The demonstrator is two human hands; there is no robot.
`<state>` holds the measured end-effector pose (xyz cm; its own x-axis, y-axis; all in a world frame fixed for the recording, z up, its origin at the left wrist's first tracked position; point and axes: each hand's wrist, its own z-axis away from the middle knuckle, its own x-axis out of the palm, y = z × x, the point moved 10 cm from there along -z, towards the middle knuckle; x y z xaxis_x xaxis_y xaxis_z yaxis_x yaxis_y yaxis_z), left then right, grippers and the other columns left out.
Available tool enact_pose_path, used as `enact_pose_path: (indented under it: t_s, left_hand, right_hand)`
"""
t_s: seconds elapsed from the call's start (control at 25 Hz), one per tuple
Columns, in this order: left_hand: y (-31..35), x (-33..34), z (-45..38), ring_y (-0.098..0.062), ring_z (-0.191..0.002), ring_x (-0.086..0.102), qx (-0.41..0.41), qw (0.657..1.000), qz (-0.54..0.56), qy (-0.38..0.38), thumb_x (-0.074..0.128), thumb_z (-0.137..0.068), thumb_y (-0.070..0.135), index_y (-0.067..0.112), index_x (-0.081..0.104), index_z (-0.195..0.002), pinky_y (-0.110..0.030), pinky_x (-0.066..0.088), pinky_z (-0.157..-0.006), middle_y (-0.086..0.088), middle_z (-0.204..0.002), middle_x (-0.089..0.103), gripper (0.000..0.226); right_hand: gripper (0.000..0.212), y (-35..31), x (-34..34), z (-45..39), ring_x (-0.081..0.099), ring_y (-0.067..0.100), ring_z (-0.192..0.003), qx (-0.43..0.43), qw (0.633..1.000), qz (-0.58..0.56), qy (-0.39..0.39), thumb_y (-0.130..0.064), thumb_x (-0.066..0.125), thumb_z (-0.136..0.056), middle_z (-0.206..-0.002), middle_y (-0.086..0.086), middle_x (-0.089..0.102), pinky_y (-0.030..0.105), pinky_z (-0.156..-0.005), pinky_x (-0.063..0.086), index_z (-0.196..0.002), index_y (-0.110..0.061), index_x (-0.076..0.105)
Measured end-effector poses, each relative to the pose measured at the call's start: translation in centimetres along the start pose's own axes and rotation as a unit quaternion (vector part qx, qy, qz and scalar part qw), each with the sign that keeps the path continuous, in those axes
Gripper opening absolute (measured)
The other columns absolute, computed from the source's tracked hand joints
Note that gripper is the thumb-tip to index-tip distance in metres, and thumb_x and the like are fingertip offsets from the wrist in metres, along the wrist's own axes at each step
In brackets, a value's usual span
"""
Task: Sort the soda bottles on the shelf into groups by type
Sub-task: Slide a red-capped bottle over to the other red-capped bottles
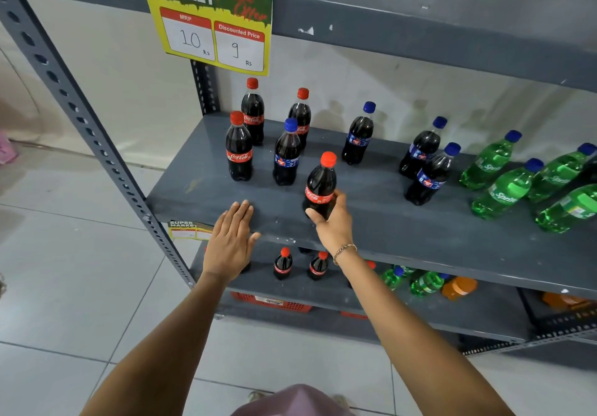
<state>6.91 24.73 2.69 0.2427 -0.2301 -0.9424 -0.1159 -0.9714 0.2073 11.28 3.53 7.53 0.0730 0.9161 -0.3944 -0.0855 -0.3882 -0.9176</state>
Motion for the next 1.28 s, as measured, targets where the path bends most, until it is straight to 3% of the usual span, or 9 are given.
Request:
enact_pose_path:
  t_s: [0.2, 0.4, 0.52, 0.72, 0.8, 0.92, 1.0, 1.12, 1.28]
  left_hand:
    - [0.1, -0.1, 0.0, -0.026, -0.139, 0.027, -0.001, 1.000, 0.001, 0.001, 0.012, -0.099, 0.046, 0.003, 0.037, -0.139, -0.033, 0.009, -0.115, -0.013, -0.148, 0.036, 0.064]
    - [0.1, -0.2, 0.0, -0.026, -0.138, 0.029, 0.005, 1.000, -0.002, 0.000, 0.014, -0.099, 0.047, 0.002, 0.037, -0.139, -0.037, 0.016, -0.114, -0.013, -0.147, 0.037, 0.065]
    - [0.0, -0.1, 0.0, -0.026, -0.139, 0.029, 0.005, 1.000, -0.002, -0.007, 0.015, -0.098, 0.048, 0.002, 0.037, -0.139, -0.035, 0.014, -0.115, -0.013, -0.147, 0.038, 0.065]
    - [-0.2, 0.2, -0.1, -0.025, -0.139, 0.027, 0.005, 1.000, -0.002, -0.010, 0.016, -0.099, 0.047, 0.002, 0.036, -0.140, -0.035, 0.012, -0.116, -0.013, -0.148, 0.036, 0.064]
    - [-0.3, 0.4, -0.1, -0.025, -0.140, 0.027, 0.005, 1.000, -0.004, -0.009, 0.015, -0.099, 0.047, 0.003, 0.035, -0.140, -0.037, 0.015, -0.115, -0.012, -0.149, 0.035, 0.063]
    - [-0.4, 0.4, 0.0, -0.024, -0.140, 0.026, 0.000, 1.000, -0.009, -0.005, 0.015, -0.099, 0.046, 0.004, 0.035, -0.140, -0.035, 0.012, -0.116, -0.011, -0.149, 0.035, 0.062]
    - [-0.3, 0.4, -0.1, -0.024, -0.140, 0.026, -0.005, 1.000, -0.007, -0.003, 0.016, -0.098, 0.046, 0.004, 0.036, -0.140, -0.032, 0.007, -0.116, -0.011, -0.149, 0.035, 0.062]
    - [-0.2, 0.4, -0.2, -0.025, -0.140, 0.026, -0.002, 1.000, -0.014, -0.006, 0.016, -0.098, 0.046, 0.003, 0.036, -0.139, -0.032, 0.006, -0.116, -0.012, -0.148, 0.035, 0.062]
    - [-0.3, 0.5, -0.1, -0.025, -0.139, 0.027, 0.001, 1.000, -0.014, -0.004, 0.014, -0.099, 0.046, 0.003, 0.037, -0.139, -0.036, 0.013, -0.115, -0.012, -0.148, 0.036, 0.064]
  right_hand:
    - [0.055, -1.9, 3.2, 0.0, 0.057, 0.021, -0.110, -0.022, 0.999, -0.001, -0.032, -0.013, 0.073, -0.075, -0.119, 0.010, 0.062, 0.021, -0.089, 0.039, -0.121, -0.010, 0.042]
    - [0.054, -3.8, 6.8, -0.8, 0.059, 0.014, -0.097, -0.041, 0.998, -0.012, -0.047, -0.015, 0.076, -0.071, -0.113, 0.008, 0.065, 0.005, -0.074, 0.039, -0.115, -0.012, 0.046]
    - [0.055, -4.7, 8.2, -1.4, 0.060, 0.017, -0.099, -0.057, 0.997, -0.008, -0.048, -0.016, 0.078, -0.069, -0.112, 0.010, 0.065, 0.017, -0.083, 0.042, -0.113, -0.010, 0.047]
    - [0.062, -4.3, 9.0, -1.6, 0.060, 0.019, -0.105, -0.069, 0.994, 0.012, -0.086, -0.019, 0.080, -0.067, -0.114, 0.010, 0.064, 0.027, -0.091, 0.047, -0.118, -0.011, 0.046]
    - [0.050, -2.8, 7.6, -1.8, 0.059, 0.017, -0.104, -0.048, 0.996, 0.021, -0.070, -0.008, 0.073, -0.073, -0.114, 0.011, 0.063, 0.027, -0.093, 0.048, -0.117, -0.008, 0.049]
    - [0.028, -1.3, 4.2, -2.5, 0.062, 0.018, -0.092, -0.019, 1.000, 0.017, 0.008, 0.014, 0.049, -0.080, -0.102, 0.016, 0.067, 0.010, -0.083, 0.051, -0.099, -0.003, 0.062]
    - [0.024, -1.7, 2.7, -3.7, 0.062, 0.019, -0.090, -0.014, 0.999, 0.016, 0.047, 0.010, 0.052, -0.081, -0.100, 0.016, 0.068, 0.018, -0.086, 0.052, -0.098, -0.002, 0.062]
    - [0.044, -3.6, 4.3, -5.7, 0.056, 0.024, -0.112, -0.028, 0.999, 0.030, -0.001, -0.002, 0.065, -0.079, -0.121, 0.014, 0.060, 0.032, -0.099, 0.045, -0.121, -0.005, 0.050]
    - [0.061, -4.2, 6.5, -6.5, 0.049, 0.024, -0.121, -0.021, 0.998, 0.029, -0.055, -0.003, 0.068, -0.077, -0.129, 0.013, 0.055, 0.027, -0.099, 0.037, -0.130, -0.009, 0.039]
